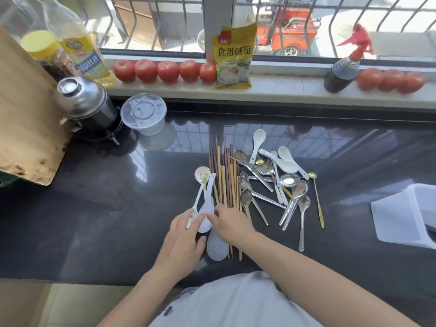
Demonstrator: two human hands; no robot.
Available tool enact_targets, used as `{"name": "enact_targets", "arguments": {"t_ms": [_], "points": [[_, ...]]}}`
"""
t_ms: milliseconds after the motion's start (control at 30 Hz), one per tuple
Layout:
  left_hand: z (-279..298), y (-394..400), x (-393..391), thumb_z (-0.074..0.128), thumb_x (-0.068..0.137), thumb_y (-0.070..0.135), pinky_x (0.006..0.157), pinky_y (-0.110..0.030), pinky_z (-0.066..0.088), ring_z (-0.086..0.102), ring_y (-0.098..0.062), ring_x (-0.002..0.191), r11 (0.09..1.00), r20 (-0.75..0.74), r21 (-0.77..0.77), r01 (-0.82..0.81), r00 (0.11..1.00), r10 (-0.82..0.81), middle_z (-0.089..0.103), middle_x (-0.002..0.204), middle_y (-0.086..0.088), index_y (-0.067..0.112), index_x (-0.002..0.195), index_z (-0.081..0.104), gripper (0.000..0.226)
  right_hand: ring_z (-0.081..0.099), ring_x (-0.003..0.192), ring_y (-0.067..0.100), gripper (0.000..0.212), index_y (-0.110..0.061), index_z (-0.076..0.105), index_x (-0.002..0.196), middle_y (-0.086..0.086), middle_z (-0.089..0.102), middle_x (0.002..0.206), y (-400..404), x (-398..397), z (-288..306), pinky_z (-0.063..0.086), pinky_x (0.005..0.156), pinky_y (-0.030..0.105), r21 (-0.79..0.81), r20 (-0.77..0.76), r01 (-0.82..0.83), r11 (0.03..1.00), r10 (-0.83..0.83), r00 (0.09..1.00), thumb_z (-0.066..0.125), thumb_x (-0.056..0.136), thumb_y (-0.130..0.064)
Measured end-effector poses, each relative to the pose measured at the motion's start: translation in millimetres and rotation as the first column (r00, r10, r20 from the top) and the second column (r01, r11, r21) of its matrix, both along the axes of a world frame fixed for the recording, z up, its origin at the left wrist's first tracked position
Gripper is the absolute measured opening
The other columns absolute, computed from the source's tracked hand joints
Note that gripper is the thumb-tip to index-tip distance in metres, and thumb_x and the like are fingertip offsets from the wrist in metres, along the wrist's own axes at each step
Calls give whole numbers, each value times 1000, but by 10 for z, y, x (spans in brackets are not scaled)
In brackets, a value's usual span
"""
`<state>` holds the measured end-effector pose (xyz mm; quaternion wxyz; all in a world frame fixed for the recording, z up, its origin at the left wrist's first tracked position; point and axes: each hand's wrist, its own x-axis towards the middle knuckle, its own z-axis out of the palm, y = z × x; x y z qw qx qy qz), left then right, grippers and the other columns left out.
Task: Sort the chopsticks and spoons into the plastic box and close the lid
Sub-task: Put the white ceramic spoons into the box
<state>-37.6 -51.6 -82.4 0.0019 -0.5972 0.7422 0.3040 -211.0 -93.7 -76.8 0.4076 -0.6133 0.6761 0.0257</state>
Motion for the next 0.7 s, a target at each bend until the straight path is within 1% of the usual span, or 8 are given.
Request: {"name": "enact_targets", "arguments": {"t_ms": [67,100,200,267,367,500,600,700], "points": [[-157,-60,-7,50,97,41,117,-46,34,32,-38,148,979,139,-65,193,973,-183,32,163,-12,29,152,40,57,64,92,29,32,-22,56,115,6,68,104,79,-185,18,52,80,44,-9,39,16,1000,-16,999,39,103,-46],[-230,-101,3,45,95,47,116,-49,33,36,-43,145,971,206,-68,231,955,-213,36,161,-16,29,150,43,59,65,92,27,29,-25,55,117,5,69,104,142,-314,23,53,81,44,-35,28,46,998,-45,999,40,103,-44],[-335,-208,70,34,94,55,116,-53,22,37,-47,144,970,344,-83,229,920,-188,42,157,-19,25,147,51,63,64,94,24,24,-29,57,120,-1,70,107,380,-756,-2,53,83,41,-92,-48,195,976,-200,979,44,102,-36],[-350,-264,134,29,96,55,119,-55,24,34,-46,146,972,383,-99,213,910,-161,40,159,-18,24,148,50,65,63,96,24,24,-28,59,120,-3,70,106,515,-984,-36,52,85,40,-97,-98,278,956,-288,953,44,102,-31],[-374,-332,223,26,96,55,119,-58,26,30,-45,149,977,424,-94,193,896,-136,40,159,-16,23,150,49,67,63,91,20,22,-26,62,117,-6,68,99,635,-1121,-95,53,83,42,-92,-82,348,933,-355,931,47,101,-26],[-409,-373,262,24,96,55,119,-58,27,27,-45,150,981,459,-97,168,882,-106,40,160,-14,25,152,46,67,62,99,20,24,-23,63,118,-7,66,108,710,-1119,-135,50,88,39,-139,-55,384,913,-394,917,48,100,-21],[-404,-346,246,38,98,51,117,-59,28,26,-46,149,985,453,-119,123,890,-56,40,160,-15,24,152,45,61,61,98,28,20,-19,63,115,-1,58,114,723,-1156,-157,46,81,38,-262,-146,390,883,-436,888,51,99,-19],[-425,-316,260,57,95,47,117,-59,28,25,-46,149,986,453,-143,86,892,-12,39,160,-15,24,153,44,64,55,90,33,13,-13,63,106,6,50,105,685,-1281,-184,41,71,38,-380,-214,411,828,-511,832,59,95,-17]]}}
